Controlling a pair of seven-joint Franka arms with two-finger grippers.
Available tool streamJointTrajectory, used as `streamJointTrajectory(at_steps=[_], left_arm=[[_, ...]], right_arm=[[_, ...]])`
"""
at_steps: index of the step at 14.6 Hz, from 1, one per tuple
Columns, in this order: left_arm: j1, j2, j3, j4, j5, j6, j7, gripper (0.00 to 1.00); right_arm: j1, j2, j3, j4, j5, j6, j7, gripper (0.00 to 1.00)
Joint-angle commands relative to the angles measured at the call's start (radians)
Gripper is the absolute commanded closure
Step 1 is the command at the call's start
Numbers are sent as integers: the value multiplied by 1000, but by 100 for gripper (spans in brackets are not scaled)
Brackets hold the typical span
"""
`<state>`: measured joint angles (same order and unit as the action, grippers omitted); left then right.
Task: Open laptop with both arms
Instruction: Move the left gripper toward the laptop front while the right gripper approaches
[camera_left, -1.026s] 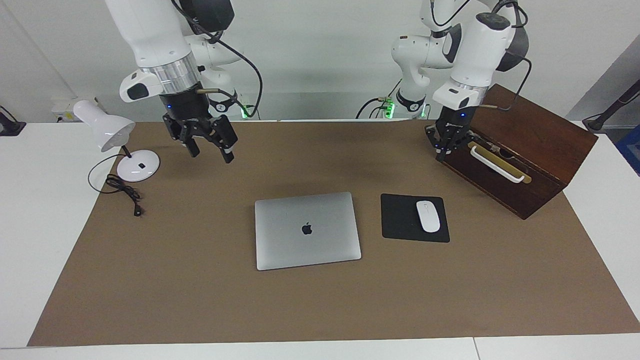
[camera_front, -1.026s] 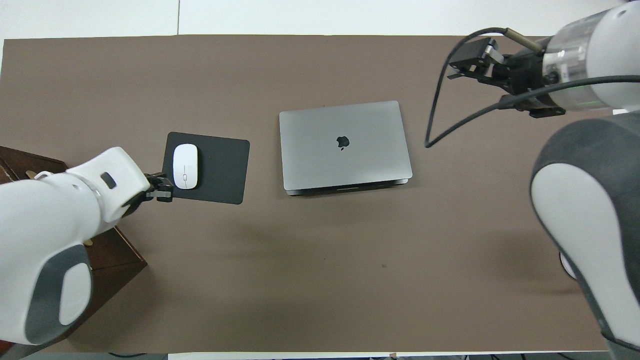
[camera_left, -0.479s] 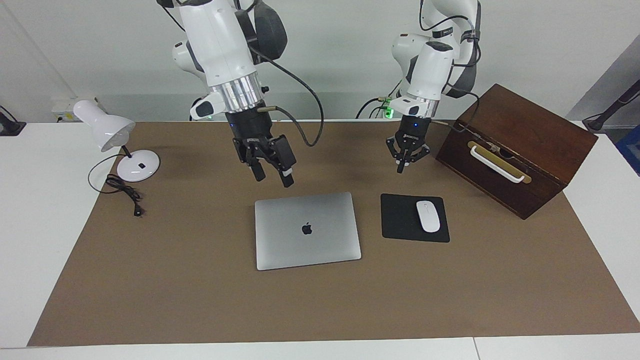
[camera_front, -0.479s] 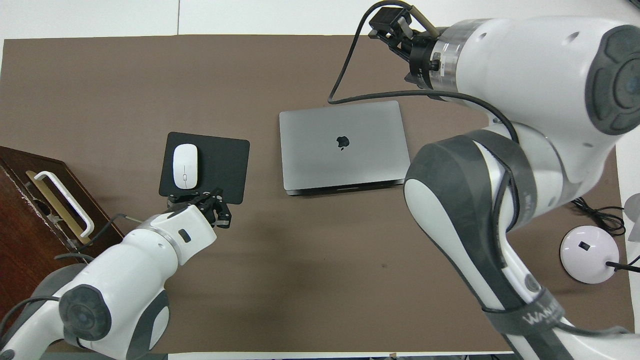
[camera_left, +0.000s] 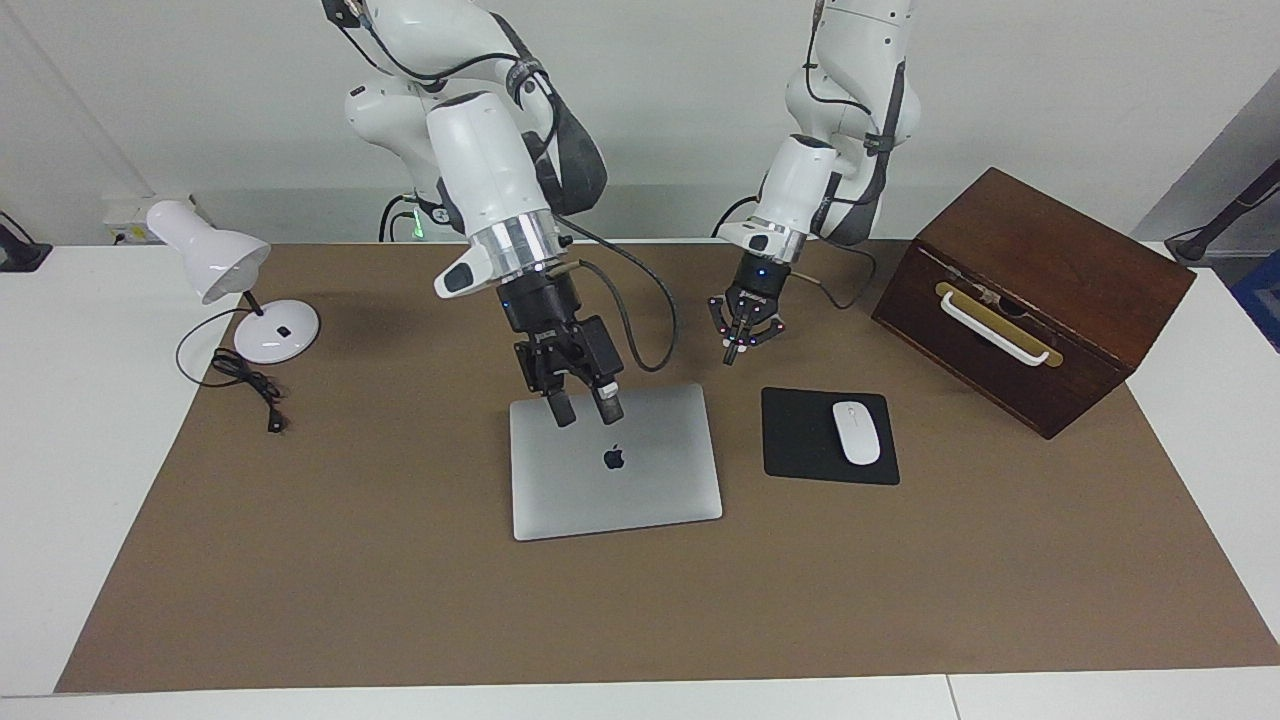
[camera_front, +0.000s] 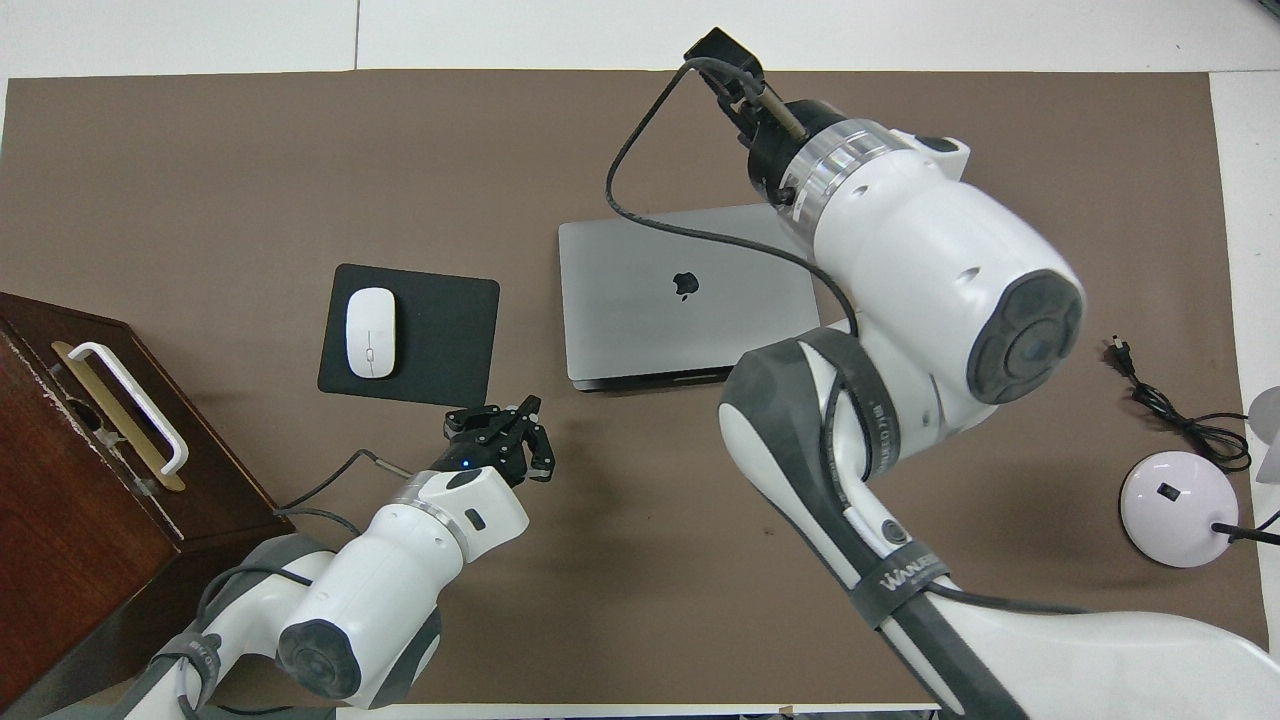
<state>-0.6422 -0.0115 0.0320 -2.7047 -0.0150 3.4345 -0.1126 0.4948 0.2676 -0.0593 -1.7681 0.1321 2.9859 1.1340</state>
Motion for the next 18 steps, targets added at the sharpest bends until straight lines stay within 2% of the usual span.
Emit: streamJointTrajectory(at_steps=[1, 3, 6, 8, 15, 18], left_arm=[[-53, 48, 16, -14, -10, 71, -7, 100], [-59, 62, 16, -9, -10, 71, -7, 100], [-60, 86, 16, 11, -8, 71, -7, 100], [-63, 113, 16, 34, -6, 71, -7, 100], [-63, 182, 15, 109, -6, 71, -9, 100], [-63, 194, 14, 131, -6, 71, -10, 100]], right_arm=[[77, 34, -5, -68, 20, 183, 105, 0], [126, 73, -8, -85, 23, 275, 157, 0], [152, 110, -8, -103, 24, 346, 239, 0], [153, 102, -8, -170, 46, 402, 250, 0], [157, -146, -5, -531, 83, 409, 259, 0], [238, -163, -7, -583, 246, 461, 259, 0]])
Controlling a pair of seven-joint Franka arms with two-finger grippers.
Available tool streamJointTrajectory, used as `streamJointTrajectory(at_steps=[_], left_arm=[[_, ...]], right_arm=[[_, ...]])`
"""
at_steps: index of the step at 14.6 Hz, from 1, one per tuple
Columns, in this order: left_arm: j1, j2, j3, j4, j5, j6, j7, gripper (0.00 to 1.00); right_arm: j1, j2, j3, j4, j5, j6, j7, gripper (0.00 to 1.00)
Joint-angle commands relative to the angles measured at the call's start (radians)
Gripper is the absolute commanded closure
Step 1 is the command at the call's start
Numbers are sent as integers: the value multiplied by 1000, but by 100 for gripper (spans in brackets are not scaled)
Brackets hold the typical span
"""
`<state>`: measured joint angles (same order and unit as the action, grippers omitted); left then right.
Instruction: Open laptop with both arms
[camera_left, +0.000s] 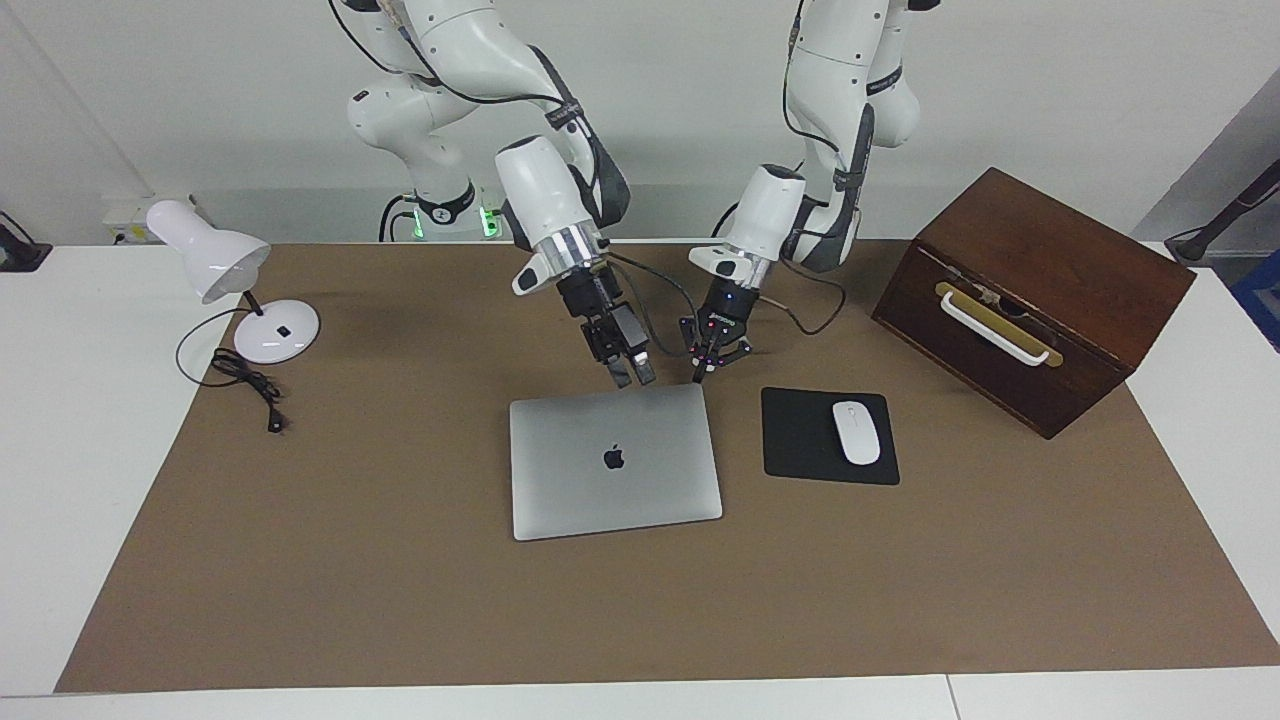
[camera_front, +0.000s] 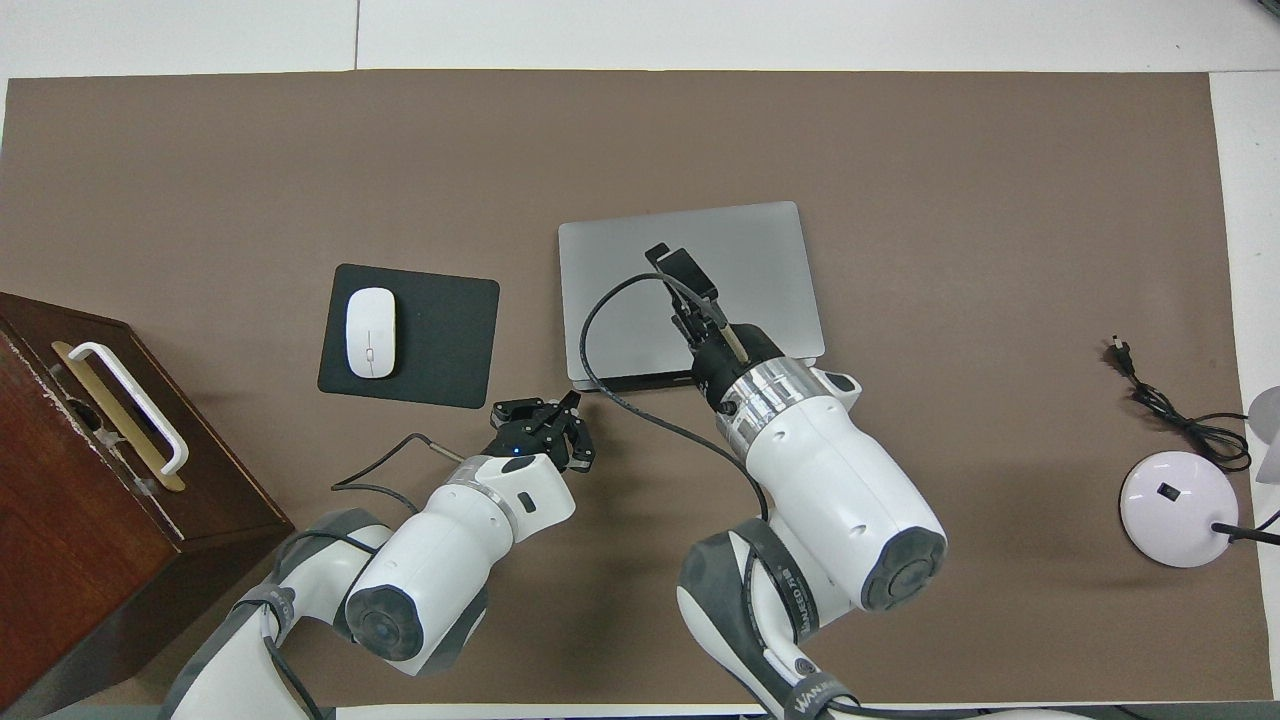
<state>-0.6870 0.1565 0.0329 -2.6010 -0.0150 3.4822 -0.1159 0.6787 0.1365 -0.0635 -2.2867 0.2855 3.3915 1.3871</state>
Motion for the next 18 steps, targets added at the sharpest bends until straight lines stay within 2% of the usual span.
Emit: streamJointTrajectory(at_steps=[1, 7, 18], left_arm=[[-17, 29, 13, 27, -5, 21, -10, 100], [-16, 97, 15, 87, -3, 23, -8, 100], [-2, 138, 16, 108, 41, 23, -8, 100]], right_arm=[[70, -9, -2, -63, 128, 98, 0, 0], [81, 17, -2, -60, 167, 108, -3, 0], [82, 89, -1, -62, 250, 106, -5, 0]])
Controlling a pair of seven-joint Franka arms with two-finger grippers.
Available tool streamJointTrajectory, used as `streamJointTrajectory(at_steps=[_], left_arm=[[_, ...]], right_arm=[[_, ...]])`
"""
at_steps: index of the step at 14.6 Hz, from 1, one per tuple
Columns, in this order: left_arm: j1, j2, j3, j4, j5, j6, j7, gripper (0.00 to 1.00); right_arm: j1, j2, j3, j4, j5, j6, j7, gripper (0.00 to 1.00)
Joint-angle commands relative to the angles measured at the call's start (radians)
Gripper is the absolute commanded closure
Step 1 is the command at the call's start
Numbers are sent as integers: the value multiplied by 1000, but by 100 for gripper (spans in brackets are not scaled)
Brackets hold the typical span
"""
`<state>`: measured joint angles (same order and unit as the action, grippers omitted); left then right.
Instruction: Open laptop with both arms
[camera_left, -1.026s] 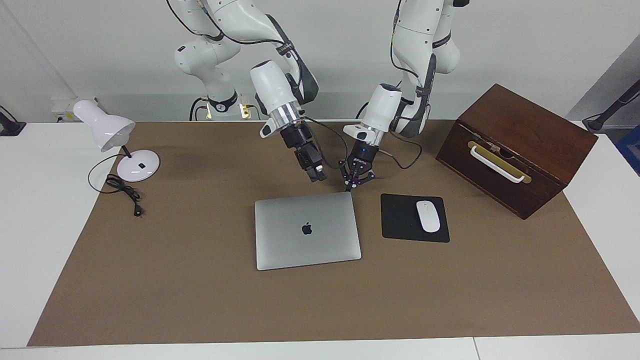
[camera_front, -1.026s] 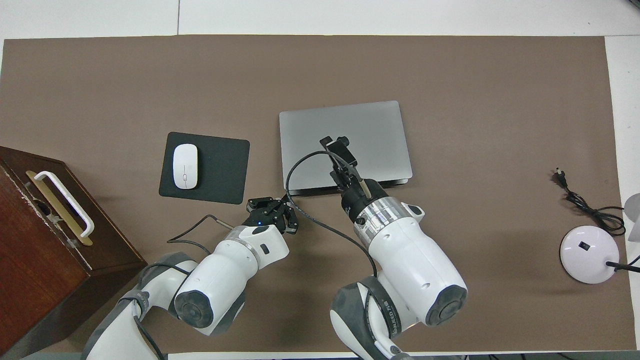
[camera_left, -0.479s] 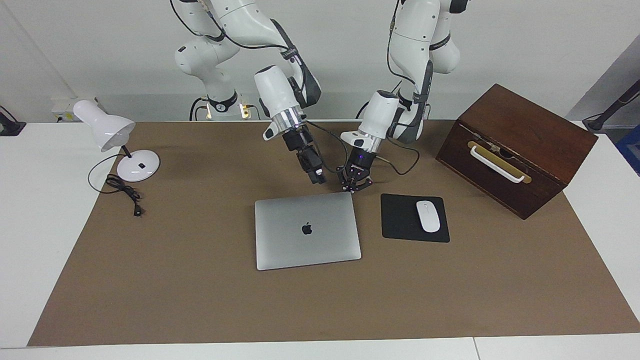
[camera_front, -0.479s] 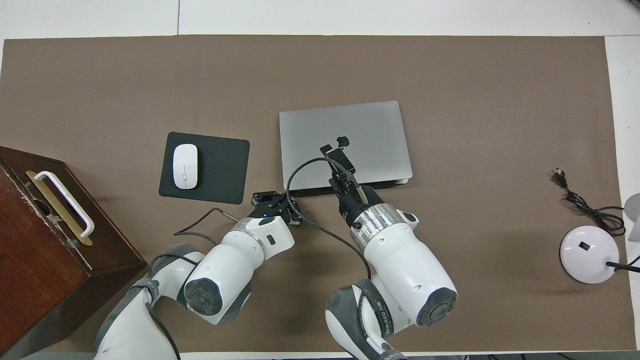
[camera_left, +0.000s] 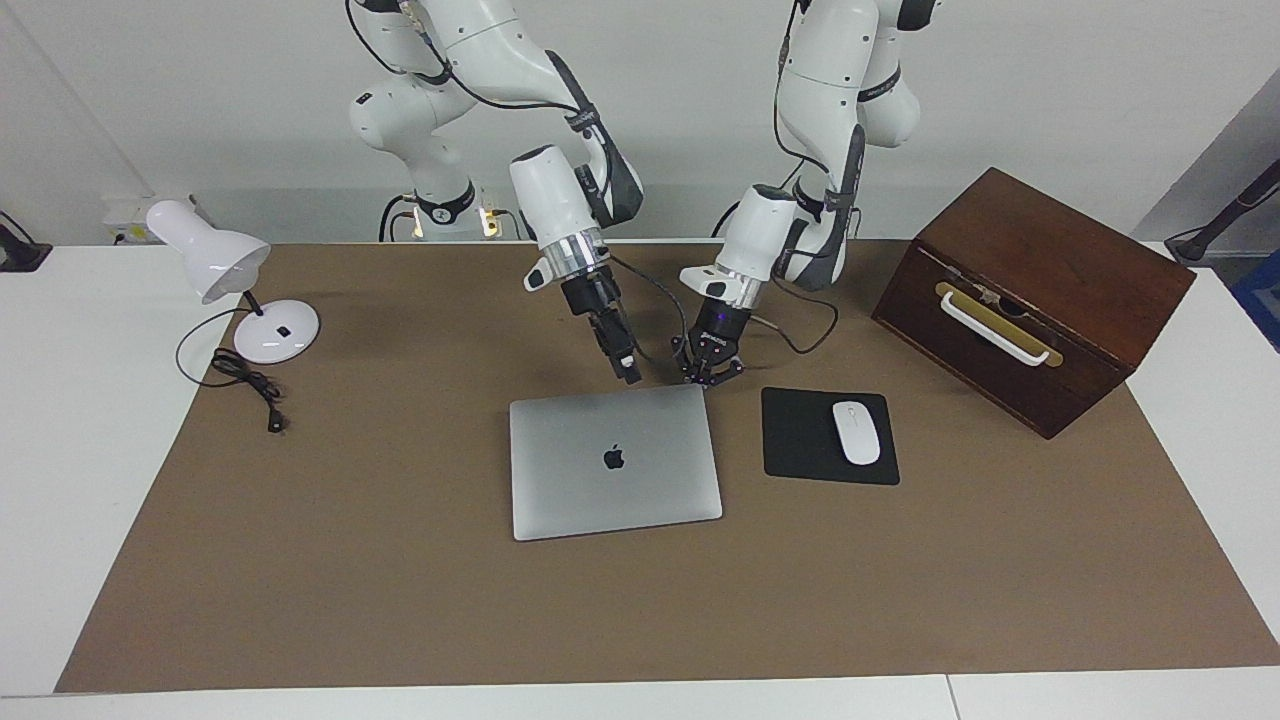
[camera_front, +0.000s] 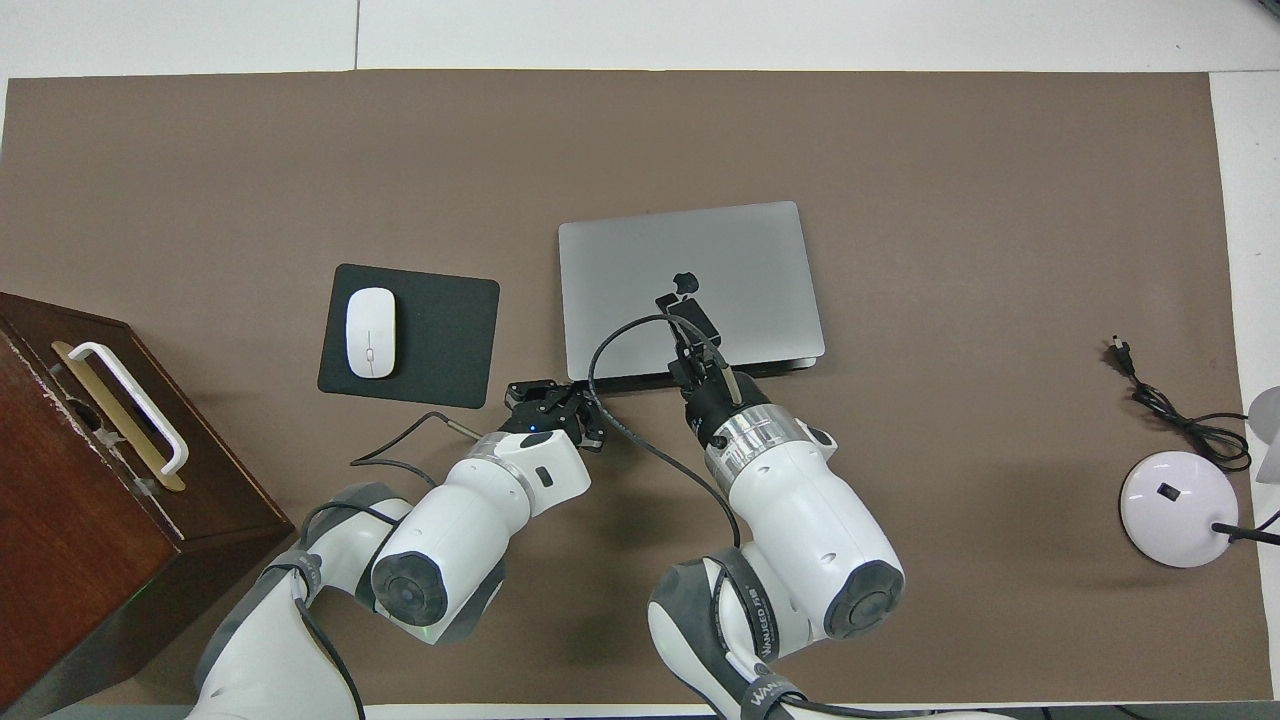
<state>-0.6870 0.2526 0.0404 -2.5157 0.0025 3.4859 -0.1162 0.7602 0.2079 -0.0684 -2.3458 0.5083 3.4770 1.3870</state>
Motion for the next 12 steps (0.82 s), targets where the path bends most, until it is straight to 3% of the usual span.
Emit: streamJointTrajectory(at_steps=[1, 12], left_arm=[[0, 42, 9, 23, 27, 19, -8, 100], [30, 71, 9, 52, 60, 19, -7, 100]], right_arm=[[1, 24, 4, -3, 27, 20, -5, 0], [2, 68, 5, -4, 45, 20, -2, 0]])
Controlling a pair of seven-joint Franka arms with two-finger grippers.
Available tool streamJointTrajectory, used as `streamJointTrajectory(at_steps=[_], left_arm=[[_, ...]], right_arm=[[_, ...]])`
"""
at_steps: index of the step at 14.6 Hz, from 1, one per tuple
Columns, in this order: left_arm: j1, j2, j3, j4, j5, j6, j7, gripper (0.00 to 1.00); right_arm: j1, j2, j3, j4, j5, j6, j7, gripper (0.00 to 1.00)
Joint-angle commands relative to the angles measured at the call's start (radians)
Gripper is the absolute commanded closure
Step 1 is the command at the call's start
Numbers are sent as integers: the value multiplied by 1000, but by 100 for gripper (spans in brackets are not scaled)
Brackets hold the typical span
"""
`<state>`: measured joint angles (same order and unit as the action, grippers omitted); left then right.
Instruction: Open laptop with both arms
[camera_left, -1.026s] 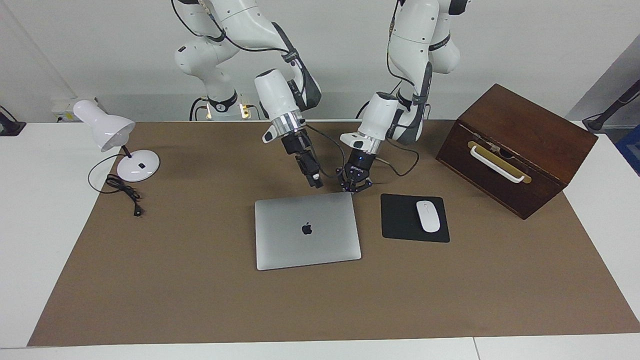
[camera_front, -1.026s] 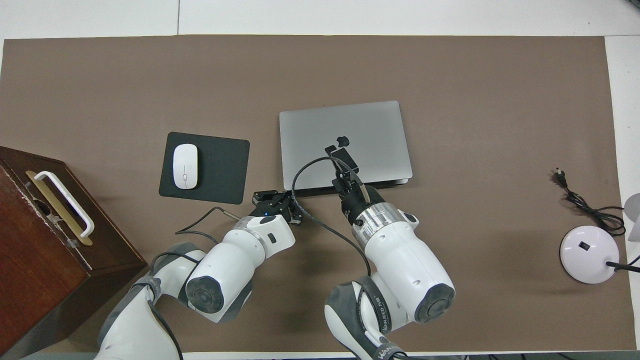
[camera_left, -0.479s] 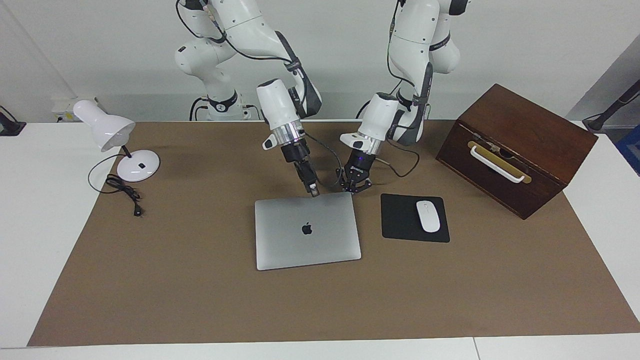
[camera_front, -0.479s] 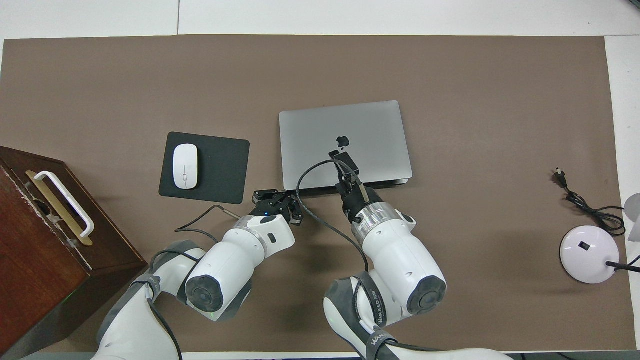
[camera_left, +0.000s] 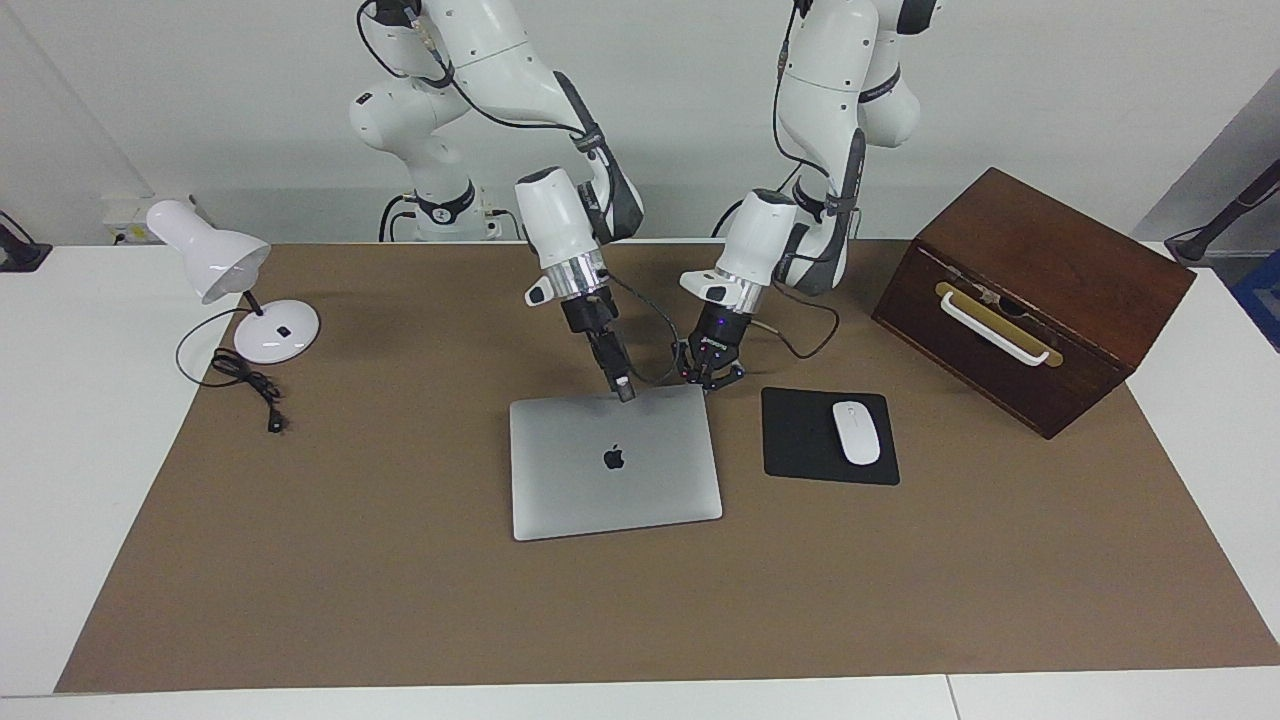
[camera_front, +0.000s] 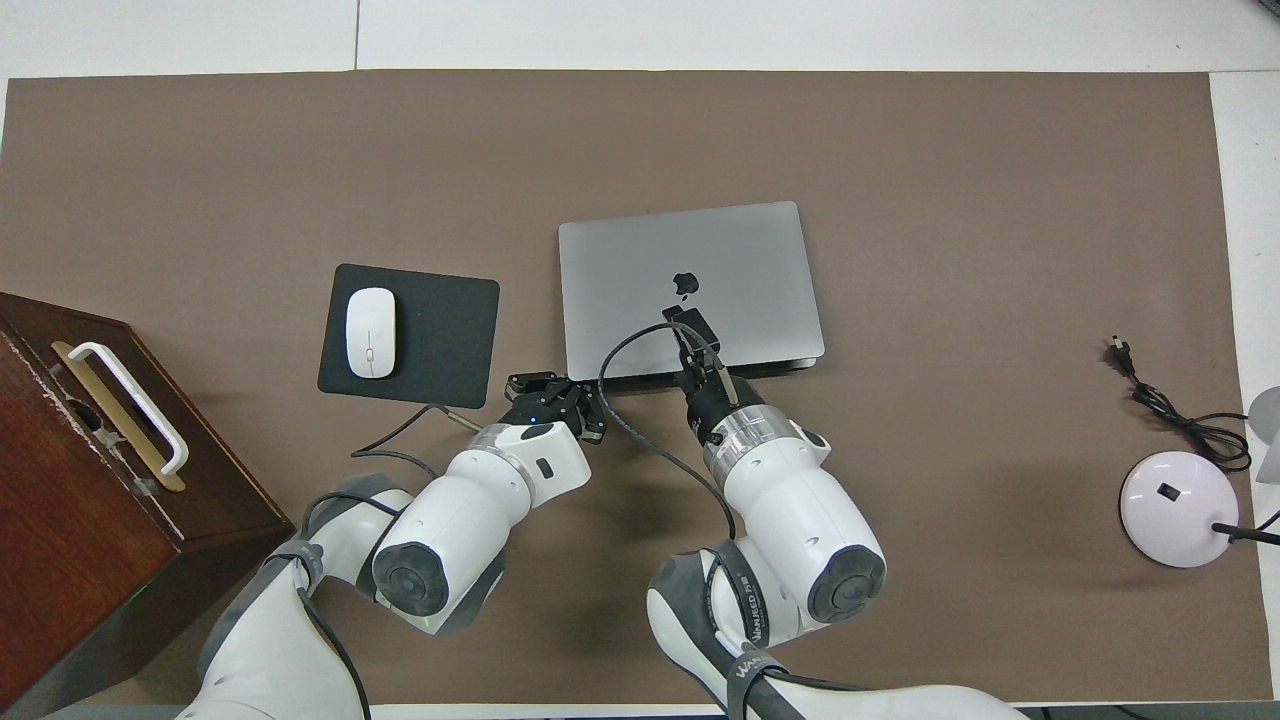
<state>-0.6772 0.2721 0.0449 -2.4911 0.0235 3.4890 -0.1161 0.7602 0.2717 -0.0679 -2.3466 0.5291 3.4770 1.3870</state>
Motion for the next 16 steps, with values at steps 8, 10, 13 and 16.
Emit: streamJointTrajectory(at_steps=[8, 10, 13, 16], left_arm=[[37, 68, 7, 31, 73, 18, -2, 100], [39, 68, 6, 32, 73, 18, -2, 100], [41, 68, 6, 32, 73, 18, -2, 100], [41, 72, 6, 38, 73, 18, -2, 100]], right_arm=[[73, -6, 3, -3, 138, 20, -32, 0], [71, -3, 3, -3, 144, 20, -49, 0], [70, 0, 3, -3, 147, 20, -69, 0], [59, 1, 3, -3, 147, 20, -103, 0]])
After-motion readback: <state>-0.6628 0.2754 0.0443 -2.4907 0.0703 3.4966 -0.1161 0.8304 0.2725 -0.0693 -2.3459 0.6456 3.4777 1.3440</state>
